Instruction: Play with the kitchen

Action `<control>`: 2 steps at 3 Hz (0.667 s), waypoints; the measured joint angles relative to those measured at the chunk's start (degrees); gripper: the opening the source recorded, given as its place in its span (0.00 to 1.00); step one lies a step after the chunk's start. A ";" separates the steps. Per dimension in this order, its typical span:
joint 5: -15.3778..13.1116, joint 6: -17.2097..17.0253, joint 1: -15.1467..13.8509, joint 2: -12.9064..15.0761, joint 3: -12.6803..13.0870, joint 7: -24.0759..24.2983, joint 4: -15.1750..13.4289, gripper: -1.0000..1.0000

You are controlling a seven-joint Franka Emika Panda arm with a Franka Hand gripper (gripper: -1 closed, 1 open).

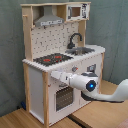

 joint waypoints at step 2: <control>0.02 1.09 0.04 0.09 0.04 13.55 -0.38 0.00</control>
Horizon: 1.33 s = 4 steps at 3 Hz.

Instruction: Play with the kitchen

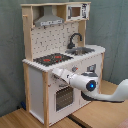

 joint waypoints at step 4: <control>0.00 1.01 0.09 0.00 0.00 24.55 -0.36 0.00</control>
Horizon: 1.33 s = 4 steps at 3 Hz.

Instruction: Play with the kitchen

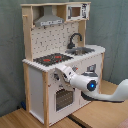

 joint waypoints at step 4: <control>-2.45 -7.39 6.99 -1.14 -0.47 -3.74 0.12 1.00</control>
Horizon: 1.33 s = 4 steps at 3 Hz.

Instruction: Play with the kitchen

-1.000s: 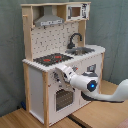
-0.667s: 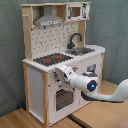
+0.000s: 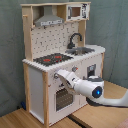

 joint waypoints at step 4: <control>-10.76 -15.05 9.63 0.03 -3.22 -2.96 -1.45 1.00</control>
